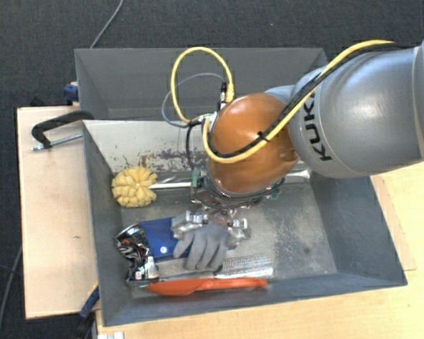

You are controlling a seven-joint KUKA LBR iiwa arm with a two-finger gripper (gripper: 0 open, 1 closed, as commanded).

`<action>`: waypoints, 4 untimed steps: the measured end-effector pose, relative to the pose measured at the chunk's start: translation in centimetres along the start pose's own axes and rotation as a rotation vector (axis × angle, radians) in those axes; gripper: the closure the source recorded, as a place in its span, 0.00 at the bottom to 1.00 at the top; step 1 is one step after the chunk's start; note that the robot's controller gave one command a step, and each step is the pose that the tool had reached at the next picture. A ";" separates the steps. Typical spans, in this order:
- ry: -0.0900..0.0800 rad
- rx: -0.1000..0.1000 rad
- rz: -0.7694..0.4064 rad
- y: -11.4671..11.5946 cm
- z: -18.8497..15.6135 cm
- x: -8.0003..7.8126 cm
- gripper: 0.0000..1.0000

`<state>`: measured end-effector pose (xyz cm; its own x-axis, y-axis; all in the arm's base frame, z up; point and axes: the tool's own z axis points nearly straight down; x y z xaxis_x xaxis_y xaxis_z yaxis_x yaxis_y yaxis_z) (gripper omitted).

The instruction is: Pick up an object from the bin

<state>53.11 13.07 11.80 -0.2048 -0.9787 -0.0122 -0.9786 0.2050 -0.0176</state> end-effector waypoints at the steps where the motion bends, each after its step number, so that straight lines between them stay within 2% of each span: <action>1: 0.001 0.000 -0.258 0.2 2.2 -4.3 0.00; 2: -0.002 0.000 -0.361 2.4 1.1 -6.1 1.00; 3: -0.002 0.000 -0.361 2.4 1.1 -6.1 1.00; 4: -0.011 0.002 -0.378 -0.3 3.0 -3.2 1.00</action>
Offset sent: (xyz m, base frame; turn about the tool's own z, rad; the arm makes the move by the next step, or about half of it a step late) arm -0.0111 0.0629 -0.0115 -0.3649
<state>54.10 16.20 8.80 0.1708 -0.9852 -0.0150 -0.9850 -0.1704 -0.0252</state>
